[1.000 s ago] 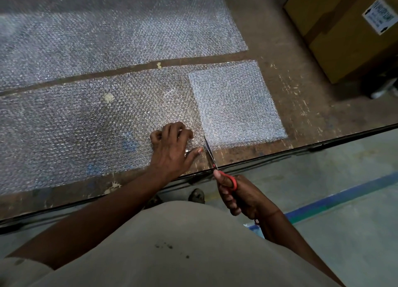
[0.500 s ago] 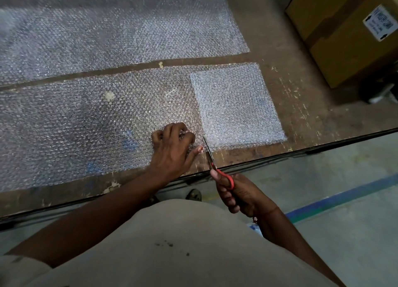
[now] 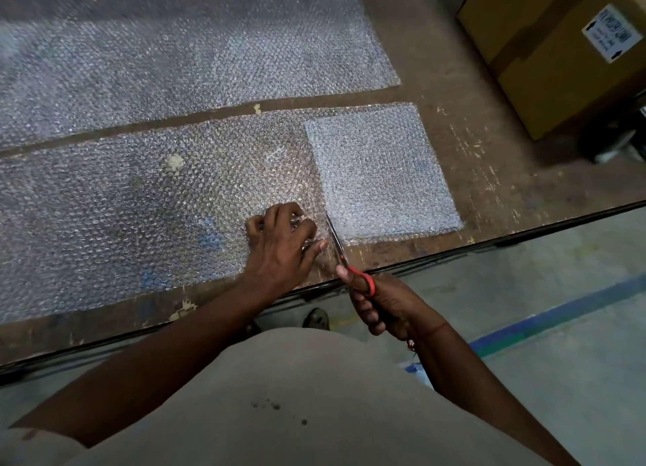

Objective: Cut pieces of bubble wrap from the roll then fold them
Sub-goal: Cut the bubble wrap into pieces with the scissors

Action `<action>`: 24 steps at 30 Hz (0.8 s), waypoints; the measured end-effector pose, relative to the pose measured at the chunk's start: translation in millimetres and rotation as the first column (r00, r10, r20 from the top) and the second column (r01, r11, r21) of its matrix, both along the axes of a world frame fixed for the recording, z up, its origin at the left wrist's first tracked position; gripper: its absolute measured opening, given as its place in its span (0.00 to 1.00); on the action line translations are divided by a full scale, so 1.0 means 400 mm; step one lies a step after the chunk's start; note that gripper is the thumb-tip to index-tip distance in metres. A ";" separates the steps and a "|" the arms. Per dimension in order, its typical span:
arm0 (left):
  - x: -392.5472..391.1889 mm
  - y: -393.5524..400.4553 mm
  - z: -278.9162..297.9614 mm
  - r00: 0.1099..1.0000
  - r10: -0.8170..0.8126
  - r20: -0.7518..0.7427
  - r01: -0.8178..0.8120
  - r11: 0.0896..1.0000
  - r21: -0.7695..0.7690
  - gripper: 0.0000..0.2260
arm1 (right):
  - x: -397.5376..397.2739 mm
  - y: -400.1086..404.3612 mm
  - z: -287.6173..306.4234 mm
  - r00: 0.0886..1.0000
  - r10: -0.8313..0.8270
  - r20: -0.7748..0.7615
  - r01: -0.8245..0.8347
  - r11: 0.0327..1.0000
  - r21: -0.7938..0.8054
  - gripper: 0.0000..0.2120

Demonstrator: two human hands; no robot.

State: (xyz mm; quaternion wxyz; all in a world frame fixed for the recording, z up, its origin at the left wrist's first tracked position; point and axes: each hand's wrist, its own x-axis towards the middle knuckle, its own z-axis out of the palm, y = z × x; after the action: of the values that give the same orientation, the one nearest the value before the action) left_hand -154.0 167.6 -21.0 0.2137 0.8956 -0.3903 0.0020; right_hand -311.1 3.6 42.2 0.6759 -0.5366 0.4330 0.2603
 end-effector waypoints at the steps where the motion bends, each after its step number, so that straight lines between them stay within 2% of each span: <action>1: 0.000 0.000 0.000 1.000 -0.001 0.000 0.001 1.000 -0.003 0.13 | 0.000 0.000 -0.001 1.000 0.000 -0.002 0.000 1.000 -0.002 0.27; 8: 0.000 0.001 0.002 1.000 0.007 -0.003 -0.007 1.000 -0.003 0.12 | 0.014 0.002 0.001 1.000 0.006 -0.016 -0.006 1.000 0.003 0.32; 19: 0.000 0.005 -0.003 1.000 -0.002 0.011 0.002 1.000 -0.006 0.13 | 0.044 0.000 0.003 0.999 0.015 0.038 -0.014 1.000 -0.025 0.27; 24: 0.000 0.006 -0.005 1.000 0.004 0.013 -0.004 1.000 -0.015 0.12 | 0.045 0.000 -0.002 1.000 0.005 0.026 -0.004 1.000 -0.015 0.29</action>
State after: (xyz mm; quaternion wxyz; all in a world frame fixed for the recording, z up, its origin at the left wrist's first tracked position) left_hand -154.1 169.8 -23.1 0.2178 0.8947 -0.3898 0.0113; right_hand -293.2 3.4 41.5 0.6769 -0.5460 0.4248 0.2515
